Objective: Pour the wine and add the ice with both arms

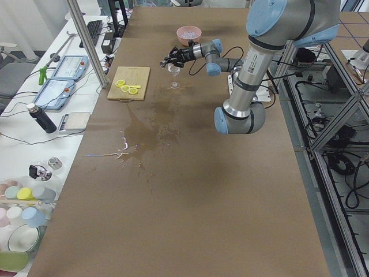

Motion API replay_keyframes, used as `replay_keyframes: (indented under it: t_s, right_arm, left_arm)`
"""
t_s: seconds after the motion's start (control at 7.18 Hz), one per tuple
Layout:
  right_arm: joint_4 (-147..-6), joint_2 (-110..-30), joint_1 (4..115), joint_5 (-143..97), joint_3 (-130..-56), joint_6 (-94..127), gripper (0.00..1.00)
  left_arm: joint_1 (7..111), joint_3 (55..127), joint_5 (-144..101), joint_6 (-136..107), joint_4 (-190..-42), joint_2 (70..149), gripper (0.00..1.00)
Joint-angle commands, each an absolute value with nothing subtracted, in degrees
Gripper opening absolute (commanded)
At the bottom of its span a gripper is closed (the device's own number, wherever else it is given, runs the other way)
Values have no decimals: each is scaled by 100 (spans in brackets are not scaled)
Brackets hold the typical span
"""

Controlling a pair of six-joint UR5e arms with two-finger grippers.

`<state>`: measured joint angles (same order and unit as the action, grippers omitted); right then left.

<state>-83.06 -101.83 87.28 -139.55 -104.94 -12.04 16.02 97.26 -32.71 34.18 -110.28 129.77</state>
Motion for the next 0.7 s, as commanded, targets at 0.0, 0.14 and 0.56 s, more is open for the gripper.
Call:
replay_keyframes:
  t_s: [0.0, 0.14, 0.56]
  right_arm:
    - [-8306, -10178, 8728, -13957, -10494, -1204, 100]
    - [-8306, -10178, 8728, -13957, -10494, -1204, 100]
    - [-8297, -10178, 8728, -13957, -10573, -1222, 100]
  left_arm:
    - [1591, 9983, -3261, 3595, -10854, 13017, 0]
    - [1600, 10176, -3278, 3395, -11098, 12964, 0]
    - [2080, 10169, -4176, 1021, -13249, 11844, 0]
